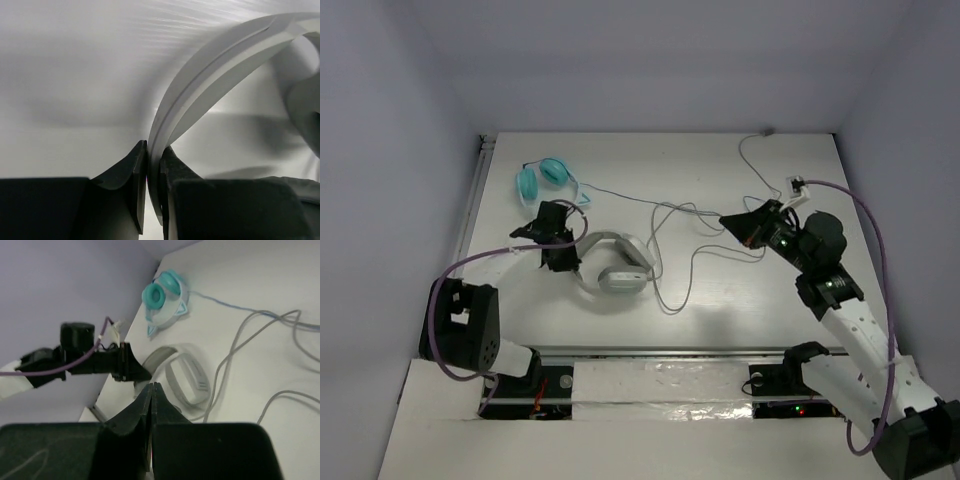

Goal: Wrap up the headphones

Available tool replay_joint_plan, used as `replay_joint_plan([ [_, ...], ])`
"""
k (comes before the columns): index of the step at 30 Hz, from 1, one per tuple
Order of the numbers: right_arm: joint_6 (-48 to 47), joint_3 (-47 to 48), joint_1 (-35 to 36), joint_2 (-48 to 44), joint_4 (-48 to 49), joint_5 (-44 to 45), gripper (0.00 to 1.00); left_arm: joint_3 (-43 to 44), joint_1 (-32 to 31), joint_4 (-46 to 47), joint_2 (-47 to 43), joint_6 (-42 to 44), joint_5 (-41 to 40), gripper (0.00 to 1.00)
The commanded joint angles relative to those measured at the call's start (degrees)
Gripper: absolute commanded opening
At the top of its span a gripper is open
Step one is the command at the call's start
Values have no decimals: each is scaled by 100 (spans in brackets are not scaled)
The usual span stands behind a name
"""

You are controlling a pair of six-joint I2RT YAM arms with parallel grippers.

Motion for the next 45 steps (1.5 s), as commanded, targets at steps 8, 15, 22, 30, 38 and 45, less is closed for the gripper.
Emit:
replay_joint_plan([
  [8, -1001, 925, 1178, 689, -85, 30, 0, 2786, -535, -985, -1337, 308, 1266, 0],
  [15, -1609, 1436, 1178, 232, -700, -199, 41, 3605, -535, -555, -1206, 151, 1749, 0],
  [22, -2075, 1252, 1178, -32, -940, 48, 76, 4491, -535, -370, -1074, -130, 2671, 0],
  [30, -1479, 417, 1178, -770, -396, 303, 0, 5915, -535, -334, -363, -500, 2909, 0],
  [38, -1477, 451, 1230, -412, -586, 1275, 72, 6392, -535, -352, -72, -676, 3042, 0],
  [45, -1864, 347, 1580, 204, -61, 874, 90, 6540, -535, -580, 95, -843, 3148, 0],
])
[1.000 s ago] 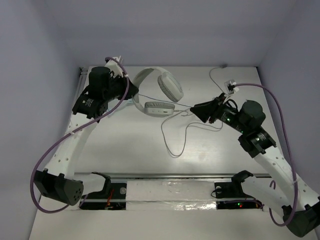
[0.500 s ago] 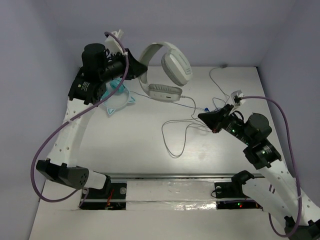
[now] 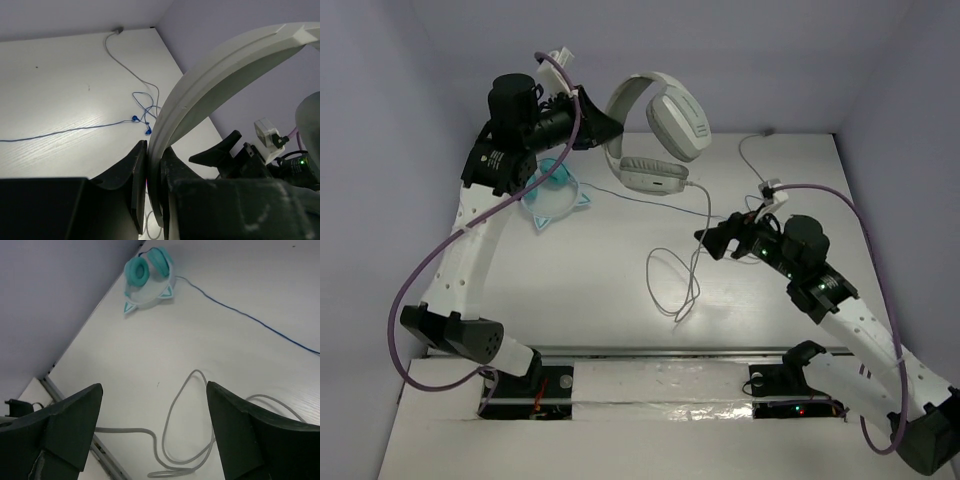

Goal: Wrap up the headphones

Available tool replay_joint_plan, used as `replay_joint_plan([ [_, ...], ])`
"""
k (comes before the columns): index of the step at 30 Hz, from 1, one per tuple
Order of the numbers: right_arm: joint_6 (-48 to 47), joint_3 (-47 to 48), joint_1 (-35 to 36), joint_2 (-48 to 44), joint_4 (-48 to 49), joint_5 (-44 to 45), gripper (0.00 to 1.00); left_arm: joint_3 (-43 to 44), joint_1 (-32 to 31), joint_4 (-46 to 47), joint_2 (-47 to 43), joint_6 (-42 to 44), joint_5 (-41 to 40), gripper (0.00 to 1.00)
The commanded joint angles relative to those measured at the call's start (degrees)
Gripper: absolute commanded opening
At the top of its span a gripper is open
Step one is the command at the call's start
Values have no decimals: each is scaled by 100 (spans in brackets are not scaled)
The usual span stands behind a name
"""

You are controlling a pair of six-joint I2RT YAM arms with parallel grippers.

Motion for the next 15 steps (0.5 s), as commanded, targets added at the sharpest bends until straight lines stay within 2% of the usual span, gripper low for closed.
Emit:
replay_joint_plan([
  [1, -256, -8, 334, 194, 916, -191, 91, 493, 22, 171, 53, -360, 190, 0],
  [4, -431, -79, 387, 553, 1208, -295, 89, 731, 22, 144, 150, -430, 251, 0],
  [6, -432, -122, 387, 668, 1305, -437, 83, 915, 22, 57, 212, -430, 181, 0],
  [7, -336, -244, 387, 660, 1418, -385, 74, 1090, 22, -39, 308, -413, 129, 0],
  [8, -335, -246, 387, 599, 1507, -297, 74, 1152, 22, -40, 344, -413, 102, 0],
  [9, -152, -428, 387, 494, 1577, -79, 57, 1179, 22, -23, 370, -439, 102, 0],
  [11, 60, -544, 387, 135, 1622, 474, 34, 1214, 75, 39, 432, -491, 84, 0],
  [12, 139, -562, 387, 28, 1578, 547, 16, 1214, 75, 135, 449, -535, 102, 0],
  [14, 166, -544, 387, -191, 1271, 835, 13, 1267, 75, 179, 520, -623, 111, 0],
  [15, 123, -570, 387, -427, 1183, 898, 17, 1293, 75, 180, 563, -632, 119, 0],
])
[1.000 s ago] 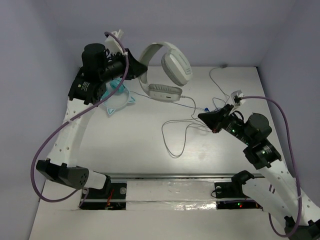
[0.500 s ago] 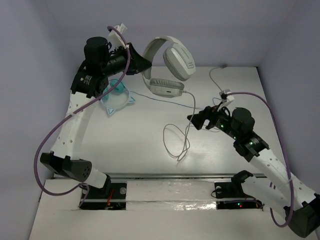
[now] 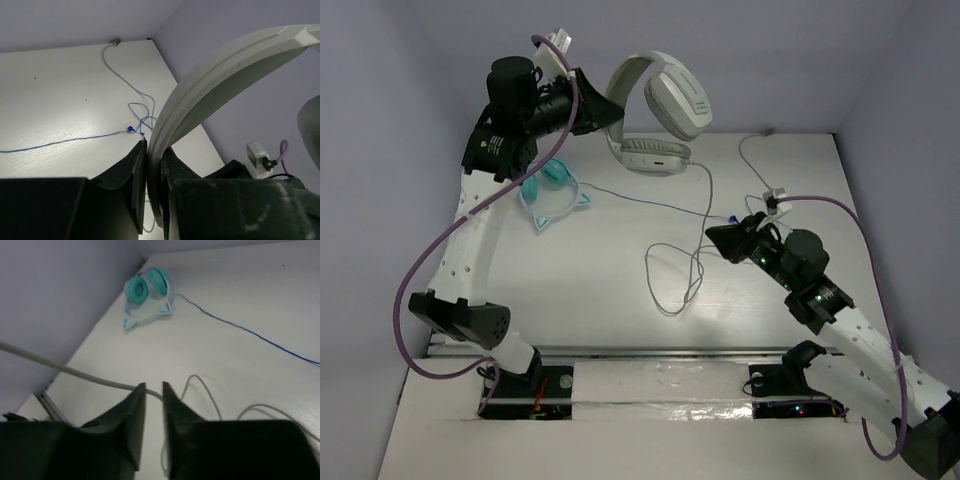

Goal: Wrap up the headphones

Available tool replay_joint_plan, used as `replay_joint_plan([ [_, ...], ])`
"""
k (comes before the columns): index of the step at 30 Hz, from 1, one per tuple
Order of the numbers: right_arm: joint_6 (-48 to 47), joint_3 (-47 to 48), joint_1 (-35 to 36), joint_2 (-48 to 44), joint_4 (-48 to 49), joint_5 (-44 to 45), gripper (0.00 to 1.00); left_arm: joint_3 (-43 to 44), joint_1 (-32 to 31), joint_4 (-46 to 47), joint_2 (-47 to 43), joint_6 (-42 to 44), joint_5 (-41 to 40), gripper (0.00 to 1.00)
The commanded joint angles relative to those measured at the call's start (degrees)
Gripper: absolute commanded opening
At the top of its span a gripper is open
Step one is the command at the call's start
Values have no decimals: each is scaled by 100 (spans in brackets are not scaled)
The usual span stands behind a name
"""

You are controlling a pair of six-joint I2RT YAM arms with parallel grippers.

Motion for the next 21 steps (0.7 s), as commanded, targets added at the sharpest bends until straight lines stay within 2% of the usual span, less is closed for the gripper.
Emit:
replay_joint_plan([
  [1, 81, -48, 22, -545, 160, 558, 24, 371, 38, 521, 37, -411, 128, 0],
  [2, 98, -110, 22, -633, 159, 558, 36, 397, 38, 547, 55, -429, 137, 0],
  [3, 168, -189, 22, -712, 176, 463, 53, 398, 38, 582, 72, -455, 154, 0],
  [6, 379, -505, 22, -766, 404, 392, 65, 398, 38, 713, 107, -543, 242, 0],
  [11, 424, -647, 22, -459, 976, -346, 67, 433, 38, 767, 81, -579, 260, 0],
  [15, 275, -507, 22, 243, 1143, -5, 74, 240, 38, 968, -129, -596, 286, 0],
  [21, 73, -383, 22, 745, 1556, 425, 76, -24, 38, 1101, -367, -614, 357, 0],
])
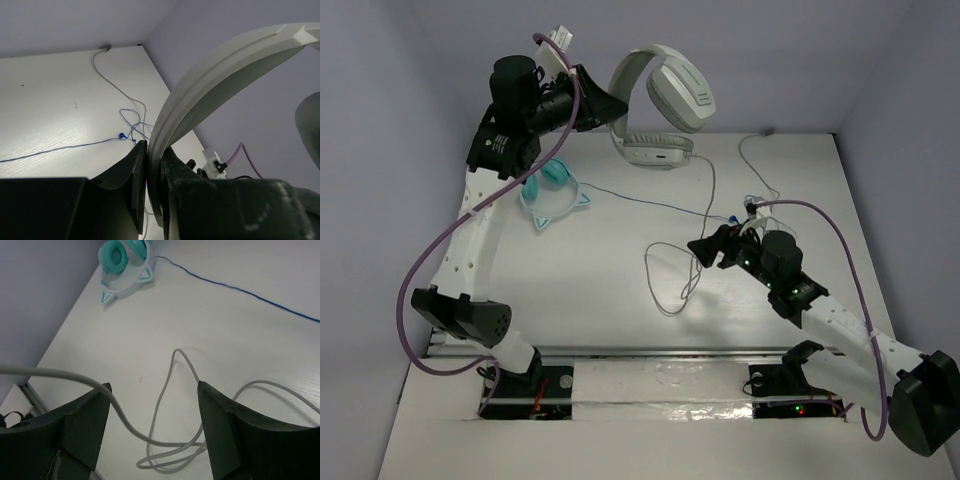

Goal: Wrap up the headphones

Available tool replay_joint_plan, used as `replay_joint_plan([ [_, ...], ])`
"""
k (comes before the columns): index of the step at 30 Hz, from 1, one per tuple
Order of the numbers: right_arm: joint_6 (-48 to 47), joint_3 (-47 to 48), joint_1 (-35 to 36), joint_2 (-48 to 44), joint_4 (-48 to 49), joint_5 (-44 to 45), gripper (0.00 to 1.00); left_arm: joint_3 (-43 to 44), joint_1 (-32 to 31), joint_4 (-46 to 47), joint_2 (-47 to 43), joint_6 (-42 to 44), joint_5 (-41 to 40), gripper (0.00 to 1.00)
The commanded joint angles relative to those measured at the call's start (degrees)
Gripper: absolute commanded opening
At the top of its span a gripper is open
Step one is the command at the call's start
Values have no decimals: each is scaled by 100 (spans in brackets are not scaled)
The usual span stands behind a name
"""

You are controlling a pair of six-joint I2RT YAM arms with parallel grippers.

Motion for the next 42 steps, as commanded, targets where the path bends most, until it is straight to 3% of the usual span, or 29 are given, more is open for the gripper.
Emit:
replay_joint_plan([
  [1, -267, 262, 22, 18, 806, 380, 76, -35, 38, 659, -605, -286, 208, 0],
  [5, -425, 165, 22, 219, 1228, 460, 76, -307, 38, 729, -755, -313, 252, 0],
  [11, -285, 297, 22, 1185, 1773, -532, 74, -431, 38, 844, -869, -356, 243, 0],
  [14, -74, 104, 22, 1379, 2257, -568, 71, -335, 91, 861, -834, -418, 261, 0],
  [17, 58, 121, 74, 1616, 2459, -621, 60, -352, 91, 1011, -843, -584, 252, 0],
  [18, 119, 138, 136, 1661, 2494, -638, 48, -360, 91, 1046, -852, -611, 191, 0],
  [21, 207, 200, 434, 1714, 2486, -507, 26, -413, 91, 1133, -913, -655, -239, 0],
  [24, 242, 200, 994, 1609, 2170, -158, 18, -510, 143, 1282, -878, -769, -634, 0],
  [30, 383, 261, 2086, 565, 652, 887, 1, -186, 459, 1092, -387, -630, -1794, 0],
  [33, 584, 611, 2605, -69, -596, 1836, 0, -350, 513, 1071, -140, -497, -2480, 0],
  [36, 761, 1016, 2738, -62, -1660, 2365, 0, -1325, 513, 1544, -280, -541, -2736, 0],
  [42, 472, 2773, 3386, 834, -3919, 3216, 0, -2995, 83, 1968, -956, -93, -4167, 0],
])
